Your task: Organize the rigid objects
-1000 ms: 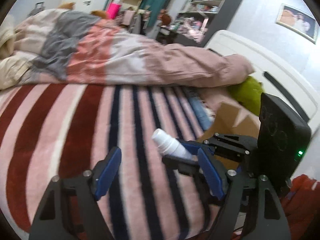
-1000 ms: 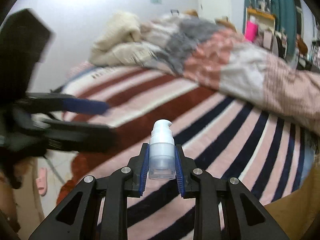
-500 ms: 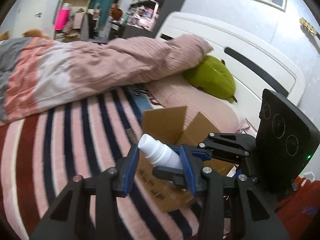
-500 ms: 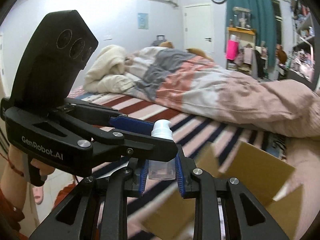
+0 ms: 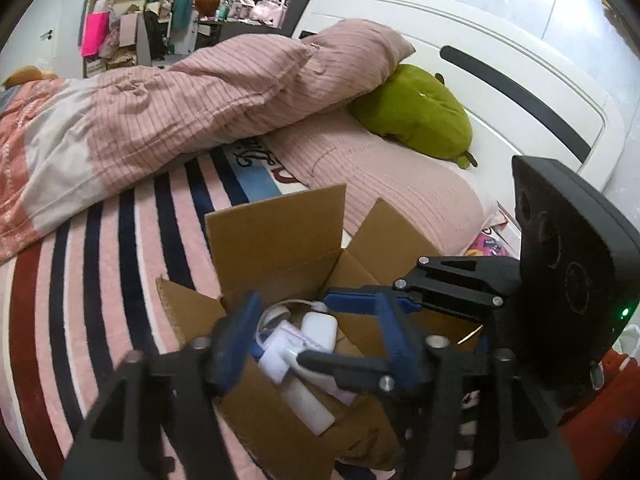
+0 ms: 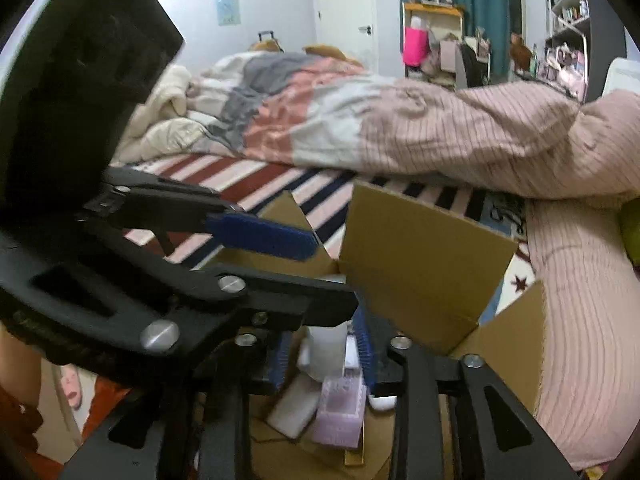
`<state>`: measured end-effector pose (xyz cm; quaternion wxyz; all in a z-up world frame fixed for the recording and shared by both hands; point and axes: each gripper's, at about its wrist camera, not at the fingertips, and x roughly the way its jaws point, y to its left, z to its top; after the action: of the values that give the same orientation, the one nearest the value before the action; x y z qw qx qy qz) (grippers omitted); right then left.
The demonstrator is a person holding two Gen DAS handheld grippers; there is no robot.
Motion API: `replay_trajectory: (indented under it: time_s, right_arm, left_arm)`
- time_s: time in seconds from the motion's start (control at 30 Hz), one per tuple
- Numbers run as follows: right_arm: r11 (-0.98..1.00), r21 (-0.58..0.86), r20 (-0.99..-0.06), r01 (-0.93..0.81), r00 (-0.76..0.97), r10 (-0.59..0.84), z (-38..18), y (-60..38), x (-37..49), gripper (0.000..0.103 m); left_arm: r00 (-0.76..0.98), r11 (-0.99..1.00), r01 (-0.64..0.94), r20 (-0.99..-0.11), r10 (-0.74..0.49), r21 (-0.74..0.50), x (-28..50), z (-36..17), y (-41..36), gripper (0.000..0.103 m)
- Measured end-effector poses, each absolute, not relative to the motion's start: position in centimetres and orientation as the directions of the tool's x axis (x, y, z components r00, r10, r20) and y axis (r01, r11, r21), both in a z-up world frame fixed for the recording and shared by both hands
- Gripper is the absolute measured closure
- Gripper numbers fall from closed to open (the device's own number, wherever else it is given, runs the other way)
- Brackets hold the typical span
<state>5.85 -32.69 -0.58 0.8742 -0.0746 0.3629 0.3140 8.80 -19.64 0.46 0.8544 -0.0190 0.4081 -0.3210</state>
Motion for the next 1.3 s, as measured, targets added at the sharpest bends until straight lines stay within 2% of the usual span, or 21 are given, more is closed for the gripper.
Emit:
replay_trajectory:
  time_s: [0.03,0.13,0.23,0.33,0.37,0.43,0.57,0.77,1.3]
  right_arm:
    - [0.79,0.106,-0.683,-0.604,0.533,0.499,-0.6,-32.8,5.9,0.066]
    - [0.792,0.093,-0.676,-0.604,0.545,0.495,-0.3,-32.9,5.4,0.056]
    - [0.796,0.076,-0.653,-0.6,0.574,0.495,0.5,-33.3,4.9,0.04]
    - [0.804,0.052,-0.607,-0.592,0.621,0.496,1.6,-33.9,4.3,0.028]
    - [0.804,0.048,-0.588,-0.593,0.634,0.502,1.9,-34.1,4.0,0.019]
    - [0.804,0.044,-0.554,-0.593,0.655,0.513,2.3,-34.3,3.3,0.009]
    - [0.801,0.034,-0.492,-0.598,0.687,0.535,3.1,-34.6,2.0,0.0]
    - [0.803,0.069,-0.481,-0.592,0.686,0.546,3.3,-34.2,1.8,0.0]
    - [0.813,0.038,-0.49,-0.581,0.698,0.522,3.2,-33.4,0.9,0.0]
  left_arm:
    - [0.478,0.802,0.525,-0.681,-0.555,-0.285,8.6,0.7,-19.4,0.034]
    - [0.53,0.829,0.489,-0.662,-0.53,-0.272,8.3,1.3,-18.4,0.03]
    - [0.63,0.879,0.417,-0.625,-0.462,-0.23,7.3,2.3,-17.0,0.014]
    - [0.722,0.93,0.324,-0.59,-0.36,-0.172,5.9,3.2,-15.5,0.013]
    - [0.741,0.944,0.292,-0.587,-0.326,-0.156,5.5,3.4,-15.0,0.013]
    - [0.777,0.965,0.23,-0.572,-0.262,-0.13,4.7,3.7,-14.0,0.012]
    - [0.815,0.985,0.13,-0.554,-0.172,-0.114,3.3,3.6,-11.4,0.01]
    - [0.818,0.989,0.072,-0.56,-0.135,-0.132,1.9,2.5,-8.9,0.01]
    - [0.822,0.992,0.043,-0.561,-0.101,-0.115,0.8,2.2,-8.2,0.01]
